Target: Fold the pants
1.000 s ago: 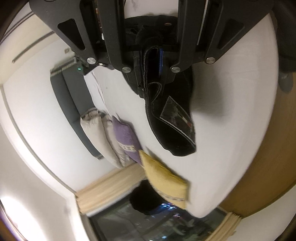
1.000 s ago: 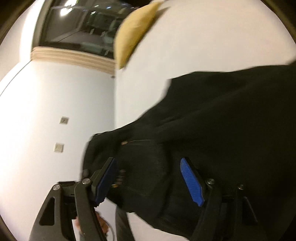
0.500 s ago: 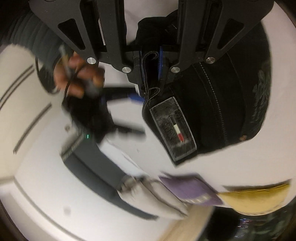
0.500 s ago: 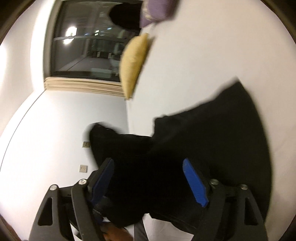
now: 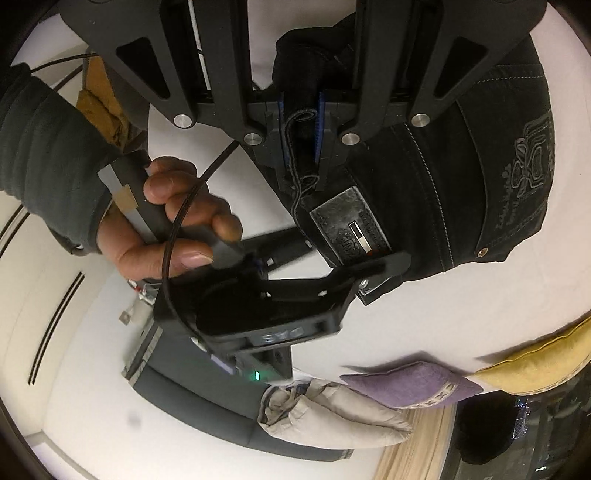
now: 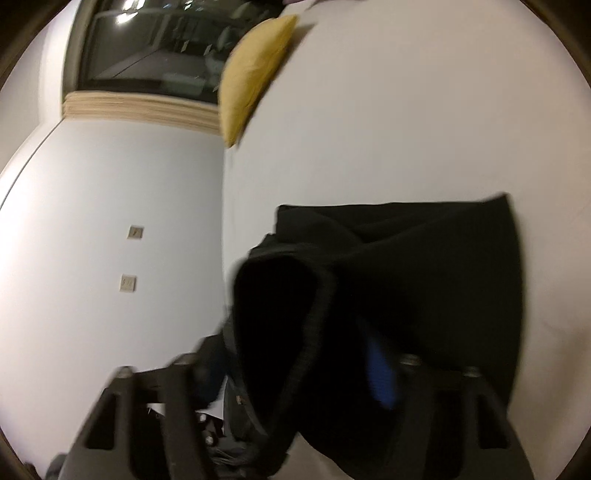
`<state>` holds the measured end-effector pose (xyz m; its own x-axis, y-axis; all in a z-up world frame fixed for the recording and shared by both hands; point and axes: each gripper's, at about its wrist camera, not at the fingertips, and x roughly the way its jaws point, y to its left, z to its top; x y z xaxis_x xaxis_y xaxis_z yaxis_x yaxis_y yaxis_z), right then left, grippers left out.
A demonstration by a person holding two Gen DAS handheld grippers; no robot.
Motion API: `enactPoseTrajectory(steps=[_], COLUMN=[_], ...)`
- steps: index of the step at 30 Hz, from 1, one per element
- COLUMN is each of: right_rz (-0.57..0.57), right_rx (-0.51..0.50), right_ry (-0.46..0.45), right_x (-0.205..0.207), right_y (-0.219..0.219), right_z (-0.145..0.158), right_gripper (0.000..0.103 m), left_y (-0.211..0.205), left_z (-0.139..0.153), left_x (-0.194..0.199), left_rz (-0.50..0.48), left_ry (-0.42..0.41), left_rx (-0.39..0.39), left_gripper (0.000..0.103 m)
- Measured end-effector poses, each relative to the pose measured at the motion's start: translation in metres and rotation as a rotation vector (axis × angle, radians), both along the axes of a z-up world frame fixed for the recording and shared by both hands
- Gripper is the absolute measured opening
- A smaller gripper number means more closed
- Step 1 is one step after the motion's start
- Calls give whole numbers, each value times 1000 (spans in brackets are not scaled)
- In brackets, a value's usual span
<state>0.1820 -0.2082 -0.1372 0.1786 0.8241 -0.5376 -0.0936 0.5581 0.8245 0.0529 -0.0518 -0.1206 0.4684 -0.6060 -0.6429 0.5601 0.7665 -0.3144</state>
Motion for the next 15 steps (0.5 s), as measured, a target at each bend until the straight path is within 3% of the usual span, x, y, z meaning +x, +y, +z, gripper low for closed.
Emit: enactPoseTrajectory(steps=[1,5,9,15], right_rz=[5,1,-17,-49], right_rx=[-33,-66,-92,-109], right_ry=[-23,-84,-100,-45], right_x=[0,-1,-4,-2], right_y=[1,-10,-32,-57], right_z=[5,23,27,-5], right_gripper=[31,21,19,19], left_y=[-10,-24,-44,-77], left_z=[2,8,7,-38], left_x=[6,8,8,20], left_rz=[0,-21,-47,-63], left_ry=[-3,-28,-24,56], left_rx=[5,2,0,30], left_gripper=[9,9,9,10])
